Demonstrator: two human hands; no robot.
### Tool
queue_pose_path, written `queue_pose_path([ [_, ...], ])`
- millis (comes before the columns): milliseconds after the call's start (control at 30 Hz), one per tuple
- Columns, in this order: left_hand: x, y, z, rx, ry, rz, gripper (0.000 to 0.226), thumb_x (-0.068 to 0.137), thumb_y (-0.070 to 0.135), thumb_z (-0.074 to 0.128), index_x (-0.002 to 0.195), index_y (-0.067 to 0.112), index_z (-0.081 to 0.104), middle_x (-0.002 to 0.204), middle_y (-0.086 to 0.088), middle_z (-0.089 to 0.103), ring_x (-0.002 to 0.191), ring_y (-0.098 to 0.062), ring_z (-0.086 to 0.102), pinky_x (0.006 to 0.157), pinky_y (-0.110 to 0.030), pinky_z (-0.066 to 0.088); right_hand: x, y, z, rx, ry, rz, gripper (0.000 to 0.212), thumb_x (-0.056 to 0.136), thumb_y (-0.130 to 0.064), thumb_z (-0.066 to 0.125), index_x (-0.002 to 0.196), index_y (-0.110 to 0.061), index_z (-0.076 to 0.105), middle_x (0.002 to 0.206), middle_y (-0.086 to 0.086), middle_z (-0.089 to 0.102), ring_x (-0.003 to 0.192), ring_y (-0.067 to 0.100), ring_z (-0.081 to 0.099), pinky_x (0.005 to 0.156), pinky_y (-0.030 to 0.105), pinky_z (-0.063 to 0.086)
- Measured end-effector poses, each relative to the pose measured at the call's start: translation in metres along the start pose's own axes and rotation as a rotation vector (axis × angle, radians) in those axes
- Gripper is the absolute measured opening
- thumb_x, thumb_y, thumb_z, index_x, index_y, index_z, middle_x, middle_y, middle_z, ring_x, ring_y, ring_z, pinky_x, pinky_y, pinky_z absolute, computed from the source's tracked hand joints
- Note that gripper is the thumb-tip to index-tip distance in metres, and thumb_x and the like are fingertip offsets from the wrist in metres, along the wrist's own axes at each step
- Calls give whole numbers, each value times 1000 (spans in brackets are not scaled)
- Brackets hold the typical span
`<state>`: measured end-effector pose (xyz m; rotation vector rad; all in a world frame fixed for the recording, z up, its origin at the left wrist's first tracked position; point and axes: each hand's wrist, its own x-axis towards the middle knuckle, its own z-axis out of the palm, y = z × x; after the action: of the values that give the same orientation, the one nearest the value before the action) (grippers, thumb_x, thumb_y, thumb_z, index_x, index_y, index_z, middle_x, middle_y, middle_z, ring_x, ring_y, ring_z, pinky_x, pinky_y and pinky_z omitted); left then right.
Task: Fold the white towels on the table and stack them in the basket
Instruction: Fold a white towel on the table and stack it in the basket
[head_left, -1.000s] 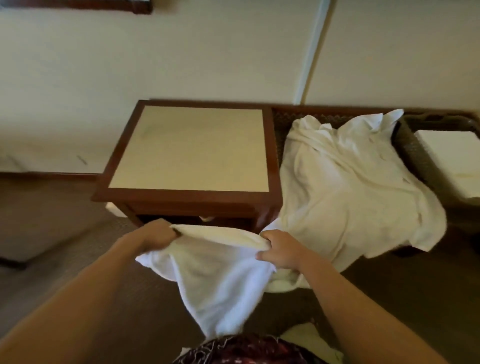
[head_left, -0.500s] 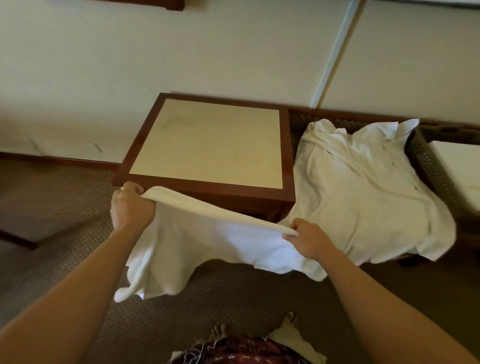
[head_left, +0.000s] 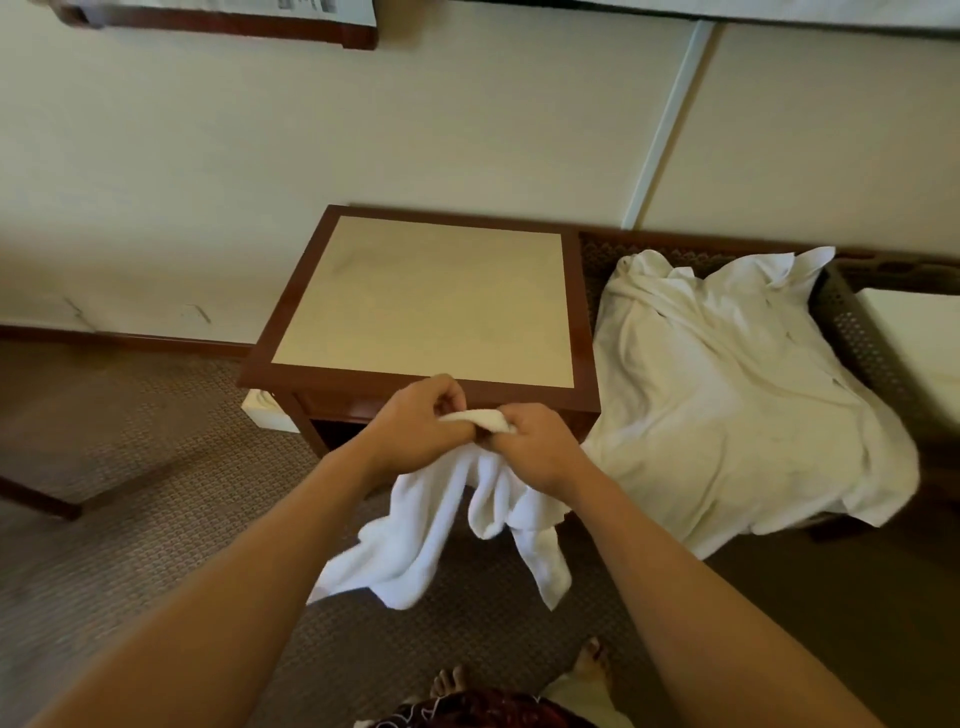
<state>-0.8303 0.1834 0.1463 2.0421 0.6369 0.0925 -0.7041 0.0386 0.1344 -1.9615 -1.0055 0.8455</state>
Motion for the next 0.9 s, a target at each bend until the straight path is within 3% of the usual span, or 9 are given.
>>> queue_pose_path([
  [167, -23, -31, 29, -308, 69, 1, 51, 87, 58, 60, 89, 7, 67, 78, -3, 64, 69, -16, 56, 65, -37, 46, -17, -28, -16, 310, 125, -66, 18, 94, -9, 67, 89, -21, 80, 86, -2, 77, 81, 13, 70, 71, 26, 54],
  [367, -45, -88, 74, -78, -146, -187, 27, 104, 48, 51, 104, 32, 72, 96, 7, 75, 87, -18, 71, 86, -50, 57, -32, -60, -53, 804, 342, -22, 15, 97, -11, 60, 89, -14, 73, 74, 0, 72, 67, 13, 69, 60, 25, 55],
  [433, -41, -80, 72, -126, -19, -233, 28, 106, 44, 47, 102, 29, 70, 93, 5, 74, 86, -17, 70, 83, -47, 58, -32, -52, -64, 569, 368, 15, 9, 98, -21, 65, 99, -14, 69, 79, -6, 72, 69, 6, 68, 64, 26, 55],
  [533, -29, -48, 54, -22, 76, -122, 30, 106, 41, 48, 88, 23, 64, 81, 1, 67, 73, -17, 63, 67, -39, 53, -34, -22, -74, -276, 135, 172, 97, 80, -45, 84, 156, -21, 28, 133, -6, 62, 113, 11, 63, 92, 29, 50],
  [600, -23, -18, 44, 64, -54, 41, 33, 102, 44, 56, 83, 18, 65, 77, 0, 66, 70, -17, 62, 65, -38, 52, -37, -12, -61, -404, -64, 160, 136, 71, -46, 90, 161, -38, -13, 143, 7, 56, 122, 23, 60, 100, 36, 50],
  [633, -22, -2, 42, 76, -118, 122, 30, 98, 42, 63, 79, 19, 65, 73, 3, 66, 66, -14, 61, 62, -35, 49, -38, -12, -49, -407, -165, 127, 136, 71, -42, 91, 159, -44, -13, 135, 6, 60, 116, 21, 63, 97, 37, 53],
  [700, -16, 18, 38, 101, -196, 251, 26, 91, 27, 72, 68, 30, 61, 66, 10, 62, 60, -5, 55, 57, -23, 41, -36, -11, -28, -394, -273, 53, 101, 79, -32, 86, 160, -37, 27, 123, -3, 67, 107, 14, 65, 93, 39, 55],
  [800, -7, 19, 30, -29, -179, 246, 21, 85, 29, 80, 73, 29, 62, 70, 14, 62, 65, -1, 53, 63, -22, 41, -30, -6, -26, -290, -189, 29, 12, 90, -30, 75, 100, -25, 73, 89, -7, 71, 79, 6, 65, 76, 38, 56],
  [900, -13, -5, 26, -250, -190, 118, 33, 81, 49, 82, 89, 21, 66, 82, -1, 66, 73, -8, 58, 65, -24, 45, -32, -9, -30, -149, -149, -19, 23, 90, -25, 74, 71, -18, 63, 64, -8, 54, 56, 2, 46, 59, 29, 39],
])
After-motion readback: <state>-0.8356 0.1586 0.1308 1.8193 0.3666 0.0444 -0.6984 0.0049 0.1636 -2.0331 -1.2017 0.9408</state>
